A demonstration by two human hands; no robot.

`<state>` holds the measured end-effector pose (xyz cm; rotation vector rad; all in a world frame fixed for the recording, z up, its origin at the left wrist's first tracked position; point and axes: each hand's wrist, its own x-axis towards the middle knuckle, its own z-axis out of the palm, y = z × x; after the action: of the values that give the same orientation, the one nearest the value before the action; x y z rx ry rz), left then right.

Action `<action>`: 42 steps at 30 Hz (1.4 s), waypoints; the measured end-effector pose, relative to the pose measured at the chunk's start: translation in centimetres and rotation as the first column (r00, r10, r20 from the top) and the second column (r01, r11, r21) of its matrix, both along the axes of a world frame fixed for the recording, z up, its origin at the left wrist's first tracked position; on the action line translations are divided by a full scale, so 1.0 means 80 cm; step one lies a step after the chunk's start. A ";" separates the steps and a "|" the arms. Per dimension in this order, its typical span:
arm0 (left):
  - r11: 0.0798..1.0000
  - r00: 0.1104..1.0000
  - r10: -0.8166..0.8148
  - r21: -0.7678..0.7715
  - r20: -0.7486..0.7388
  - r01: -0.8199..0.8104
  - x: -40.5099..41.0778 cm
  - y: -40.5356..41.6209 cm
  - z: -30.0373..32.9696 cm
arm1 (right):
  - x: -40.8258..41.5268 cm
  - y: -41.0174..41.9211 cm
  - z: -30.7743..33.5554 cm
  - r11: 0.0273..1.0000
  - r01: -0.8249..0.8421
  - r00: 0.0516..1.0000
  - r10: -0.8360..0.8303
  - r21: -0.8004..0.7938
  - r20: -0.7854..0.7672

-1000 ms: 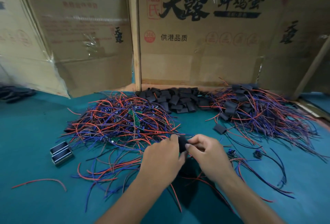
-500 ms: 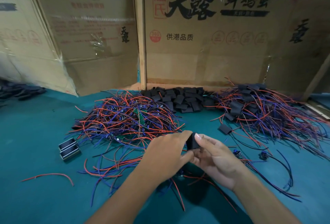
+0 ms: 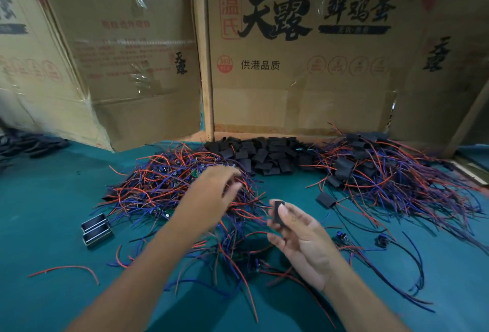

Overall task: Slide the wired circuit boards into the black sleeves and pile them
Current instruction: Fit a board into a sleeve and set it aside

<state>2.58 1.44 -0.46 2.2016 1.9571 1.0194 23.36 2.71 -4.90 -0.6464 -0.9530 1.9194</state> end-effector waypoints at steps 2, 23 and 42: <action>0.990 0.961 0.137 -0.007 -0.241 -0.142 -0.023 0.044 0.020 | -0.001 0.002 -0.002 1.000 0.014 1.000 -0.014 -0.010 0.004; 0.940 0.724 0.336 0.259 -0.602 -0.220 -0.035 0.048 0.094 | -0.001 0.004 -0.016 0.951 0.269 0.950 -0.288 0.155 0.123; 0.978 -0.017 -0.204 0.205 0.979 0.031 0.007 -0.035 0.003 | 0.005 0.017 -0.026 0.687 0.250 0.640 -0.646 0.682 0.416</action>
<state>3.11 -1.34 -0.18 0.7835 0.8708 1.9047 23.78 4.05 -6.97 -1.0783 -1.5180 0.8270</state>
